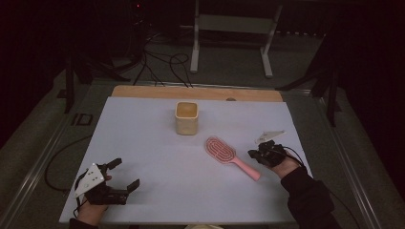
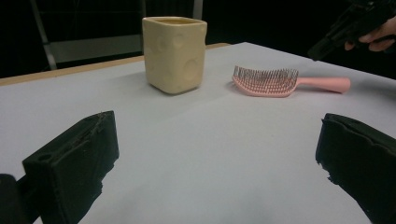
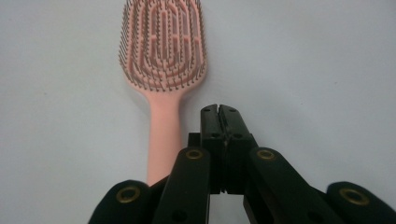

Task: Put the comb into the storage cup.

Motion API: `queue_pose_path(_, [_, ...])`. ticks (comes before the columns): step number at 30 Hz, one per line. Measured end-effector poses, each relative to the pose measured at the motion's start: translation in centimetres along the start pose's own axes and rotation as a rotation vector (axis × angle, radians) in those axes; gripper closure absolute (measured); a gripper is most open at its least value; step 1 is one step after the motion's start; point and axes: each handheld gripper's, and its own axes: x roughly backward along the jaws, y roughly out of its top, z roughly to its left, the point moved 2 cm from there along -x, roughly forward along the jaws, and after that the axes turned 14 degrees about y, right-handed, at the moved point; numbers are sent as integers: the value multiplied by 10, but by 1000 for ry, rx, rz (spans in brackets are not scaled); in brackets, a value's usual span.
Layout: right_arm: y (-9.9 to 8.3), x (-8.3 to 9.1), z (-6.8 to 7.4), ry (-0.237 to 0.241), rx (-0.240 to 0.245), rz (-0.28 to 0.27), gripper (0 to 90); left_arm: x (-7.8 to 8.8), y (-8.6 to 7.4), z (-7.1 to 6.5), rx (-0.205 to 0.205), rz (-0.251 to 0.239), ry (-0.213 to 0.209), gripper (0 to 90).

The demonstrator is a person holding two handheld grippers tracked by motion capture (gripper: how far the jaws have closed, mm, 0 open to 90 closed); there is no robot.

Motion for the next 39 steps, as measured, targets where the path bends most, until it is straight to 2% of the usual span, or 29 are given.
queue_pose_path(5, [3,6,8,10,3,-1,877,0,0,0,1,0,-1,1])
queue_pose_path(8, [4,9,12,8,4,-1,809,0,0,0,2,-3,-1,1])
queue_pose_path(13, [6,11,16,12,10,8,751,0,0,0,0,-1,-1,1])
queue_pose_path(16, [7,10,18,24,7,12,688,0,0,0,2,1,-2,1])
queue_pose_path(24, [11,6,23,66,-18,20,418,0,0,0,-2,0,-1,1])
queue_pose_path(26, [11,5,23,69,-24,22,397,0,0,0,1,-2,-2,1])
queue_pose_path(30, [13,1,25,97,-25,40,219,0,0,0,-4,0,-1,1])
queue_pose_path(32, [13,0,26,106,-32,46,196,0,0,0,-1,-2,-1,1])
queue_pose_path(33, [14,-1,25,113,-44,50,138,0,0,0,-1,0,-2,1])
queue_pose_path(39, [15,-8,26,127,-40,91,96,0,0,0,-3,0,-3,1])
